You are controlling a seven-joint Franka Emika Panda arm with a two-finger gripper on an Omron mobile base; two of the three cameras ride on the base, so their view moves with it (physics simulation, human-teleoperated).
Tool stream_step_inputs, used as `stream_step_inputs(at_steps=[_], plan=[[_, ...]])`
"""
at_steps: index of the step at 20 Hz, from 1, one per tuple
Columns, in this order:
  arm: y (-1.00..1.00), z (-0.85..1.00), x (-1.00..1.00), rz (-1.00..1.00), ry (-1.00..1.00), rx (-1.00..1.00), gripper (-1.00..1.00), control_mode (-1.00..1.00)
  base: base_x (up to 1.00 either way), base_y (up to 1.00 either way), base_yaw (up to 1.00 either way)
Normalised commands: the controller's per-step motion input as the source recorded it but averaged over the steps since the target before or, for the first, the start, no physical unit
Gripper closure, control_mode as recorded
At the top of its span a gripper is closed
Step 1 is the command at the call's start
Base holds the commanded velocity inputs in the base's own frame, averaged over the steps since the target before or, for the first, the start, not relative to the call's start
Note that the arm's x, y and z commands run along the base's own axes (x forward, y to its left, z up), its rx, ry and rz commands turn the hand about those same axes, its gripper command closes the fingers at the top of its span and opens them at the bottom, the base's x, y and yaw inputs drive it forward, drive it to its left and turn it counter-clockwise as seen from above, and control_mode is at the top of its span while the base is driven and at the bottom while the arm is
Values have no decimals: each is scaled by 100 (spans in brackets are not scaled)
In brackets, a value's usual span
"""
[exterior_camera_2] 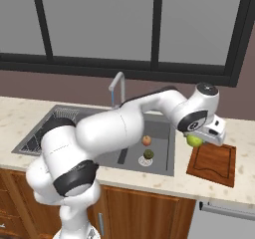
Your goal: Pick the peach, pear, kiwi from the sink and place them on the cutting board to airdry. Then turn off the sink faucet.
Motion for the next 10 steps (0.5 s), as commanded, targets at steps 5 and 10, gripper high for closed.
stream_step_inputs(at_steps=[5, 10], plan=[[-14, -13, 22, 2, 0, 0, 100, -100, 0, 0, 0], [-22, -14, 18, 5, 0, 0, 100, -100, 0, 0, 0]])
